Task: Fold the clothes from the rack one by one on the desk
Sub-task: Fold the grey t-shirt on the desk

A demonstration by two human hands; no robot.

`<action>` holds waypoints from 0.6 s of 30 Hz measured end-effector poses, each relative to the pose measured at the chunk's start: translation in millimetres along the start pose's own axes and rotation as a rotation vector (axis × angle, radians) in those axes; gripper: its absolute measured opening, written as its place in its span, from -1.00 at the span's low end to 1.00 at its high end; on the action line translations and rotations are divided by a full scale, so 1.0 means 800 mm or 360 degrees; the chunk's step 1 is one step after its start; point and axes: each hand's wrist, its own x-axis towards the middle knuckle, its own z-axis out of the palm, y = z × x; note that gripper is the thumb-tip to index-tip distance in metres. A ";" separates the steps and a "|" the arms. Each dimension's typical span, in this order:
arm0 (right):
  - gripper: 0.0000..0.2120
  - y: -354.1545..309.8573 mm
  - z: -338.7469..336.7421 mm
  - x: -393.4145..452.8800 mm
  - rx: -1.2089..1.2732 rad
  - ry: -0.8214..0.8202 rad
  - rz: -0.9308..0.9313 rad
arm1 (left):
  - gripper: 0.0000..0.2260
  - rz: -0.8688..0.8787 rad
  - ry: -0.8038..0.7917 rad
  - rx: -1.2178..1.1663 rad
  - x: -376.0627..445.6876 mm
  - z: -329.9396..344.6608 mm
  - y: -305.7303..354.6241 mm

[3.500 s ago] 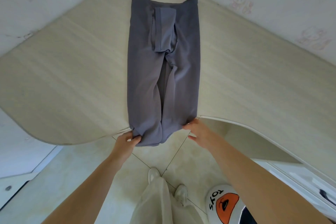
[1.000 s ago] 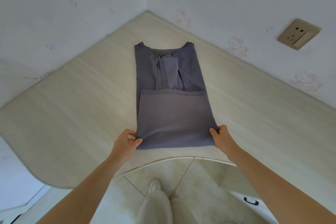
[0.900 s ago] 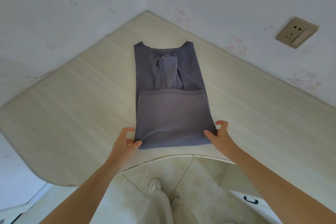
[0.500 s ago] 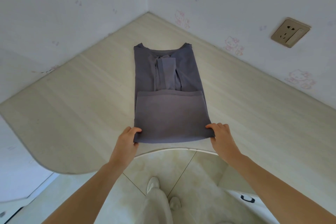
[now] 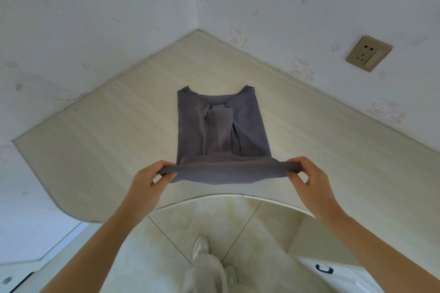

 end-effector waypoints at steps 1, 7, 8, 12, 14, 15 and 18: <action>-0.78 -0.010 -0.003 0.007 0.0061 0.0030 0.0009 | -0.82 -0.0019 0.0015 -0.0090 0.006 -0.004 0.011; -0.90 -0.060 -0.003 0.089 0.0276 0.0205 0.0071 | -0.95 -0.0075 0.0287 -0.0511 0.084 -0.023 0.040; -0.93 -0.064 0.001 0.108 0.0275 0.0207 0.0080 | -0.96 -0.0090 0.0330 -0.0523 0.102 -0.023 0.042; -0.91 -0.066 0.028 0.195 0.0261 0.0242 0.0136 | -0.92 -0.0126 0.0459 -0.0521 0.188 -0.017 0.047; -0.85 -0.057 0.050 0.251 0.0219 0.0264 0.0213 | -0.89 -0.0174 0.0453 -0.0485 0.246 -0.011 0.039; -0.83 -0.052 0.062 0.278 0.0189 0.0265 0.0256 | -0.88 -0.0200 0.0441 -0.0433 0.274 -0.006 0.032; -0.78 -0.027 0.101 0.340 0.0071 0.0224 0.0401 | -0.84 -0.0276 0.0427 -0.0252 0.343 0.014 0.000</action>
